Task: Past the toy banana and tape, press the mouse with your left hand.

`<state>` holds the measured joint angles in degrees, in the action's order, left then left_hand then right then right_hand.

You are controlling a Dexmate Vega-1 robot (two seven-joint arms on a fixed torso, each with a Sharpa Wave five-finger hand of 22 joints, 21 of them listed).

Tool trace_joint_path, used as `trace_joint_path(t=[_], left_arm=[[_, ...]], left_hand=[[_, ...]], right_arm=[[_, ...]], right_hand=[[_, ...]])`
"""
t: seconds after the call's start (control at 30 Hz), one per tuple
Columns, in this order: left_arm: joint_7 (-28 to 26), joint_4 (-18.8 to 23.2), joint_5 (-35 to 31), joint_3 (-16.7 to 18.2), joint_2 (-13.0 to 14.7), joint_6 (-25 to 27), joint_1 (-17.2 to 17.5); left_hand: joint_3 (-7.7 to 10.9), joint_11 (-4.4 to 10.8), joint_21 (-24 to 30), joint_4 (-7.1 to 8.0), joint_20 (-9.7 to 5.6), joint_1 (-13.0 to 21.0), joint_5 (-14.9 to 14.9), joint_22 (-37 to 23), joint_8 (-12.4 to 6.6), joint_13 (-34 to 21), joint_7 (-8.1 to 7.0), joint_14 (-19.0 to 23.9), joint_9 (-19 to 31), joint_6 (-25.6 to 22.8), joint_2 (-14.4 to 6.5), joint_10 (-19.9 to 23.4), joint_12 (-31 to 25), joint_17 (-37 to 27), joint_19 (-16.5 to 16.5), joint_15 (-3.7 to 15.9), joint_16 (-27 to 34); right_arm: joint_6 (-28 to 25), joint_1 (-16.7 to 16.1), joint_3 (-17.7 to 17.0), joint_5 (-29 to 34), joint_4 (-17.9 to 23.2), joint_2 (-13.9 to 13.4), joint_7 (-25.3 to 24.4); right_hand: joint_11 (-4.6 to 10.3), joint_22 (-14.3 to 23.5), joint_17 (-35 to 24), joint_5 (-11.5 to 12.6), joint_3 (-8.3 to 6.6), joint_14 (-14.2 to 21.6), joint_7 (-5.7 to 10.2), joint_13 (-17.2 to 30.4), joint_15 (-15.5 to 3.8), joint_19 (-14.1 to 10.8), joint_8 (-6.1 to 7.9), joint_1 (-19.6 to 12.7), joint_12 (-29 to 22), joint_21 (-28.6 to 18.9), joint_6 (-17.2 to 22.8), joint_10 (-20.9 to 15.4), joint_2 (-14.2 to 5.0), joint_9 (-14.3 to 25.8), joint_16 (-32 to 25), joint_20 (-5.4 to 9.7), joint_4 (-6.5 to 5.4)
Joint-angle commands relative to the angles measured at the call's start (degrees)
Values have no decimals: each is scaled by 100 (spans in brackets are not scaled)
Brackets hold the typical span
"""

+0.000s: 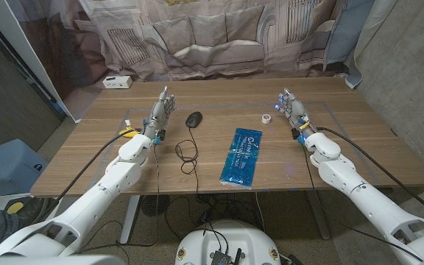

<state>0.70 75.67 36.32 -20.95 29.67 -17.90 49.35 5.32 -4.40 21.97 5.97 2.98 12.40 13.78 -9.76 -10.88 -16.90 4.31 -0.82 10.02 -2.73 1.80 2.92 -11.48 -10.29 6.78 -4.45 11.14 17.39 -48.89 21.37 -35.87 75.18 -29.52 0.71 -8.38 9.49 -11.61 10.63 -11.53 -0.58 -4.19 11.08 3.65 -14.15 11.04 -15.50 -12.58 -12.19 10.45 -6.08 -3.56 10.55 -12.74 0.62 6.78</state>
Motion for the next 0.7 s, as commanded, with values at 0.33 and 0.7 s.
trace_joint_path(t=[0.33, 0.7], left_arm=[[-252, 218, -350, 100, 139, -424, 212], [-88, -218, -719, -92, 82, -704, -110]], left_hand=[[35, -16, -27, -39, -52, 148, 4, -18, -81, 96, 38, 126, 6, -260, -73, 162, -84, -5, -132, -13, 40], [34, -17, -56, -112, 7, 239, -43, -18, -170, 246, 32, 471, 11, -748, -107, 492, -174, -1, -463, 46, 100]], right_arm=[[304, -90, 11, 213, 35, 41, -175], [269, 35, -24, 200, -162, -27, -75]], right_hand=[[23, 31, -16, -14, -72, 194, -82, 21, -13, -196, 105, -125, -67, -25, 307, -198, -37, 31, -57, 6, 52], [27, 32, -25, -25, -70, 171, -40, 21, -8, -186, 34, -126, -37, 5, 152, -175, -49, 32, -34, 14, 54]])
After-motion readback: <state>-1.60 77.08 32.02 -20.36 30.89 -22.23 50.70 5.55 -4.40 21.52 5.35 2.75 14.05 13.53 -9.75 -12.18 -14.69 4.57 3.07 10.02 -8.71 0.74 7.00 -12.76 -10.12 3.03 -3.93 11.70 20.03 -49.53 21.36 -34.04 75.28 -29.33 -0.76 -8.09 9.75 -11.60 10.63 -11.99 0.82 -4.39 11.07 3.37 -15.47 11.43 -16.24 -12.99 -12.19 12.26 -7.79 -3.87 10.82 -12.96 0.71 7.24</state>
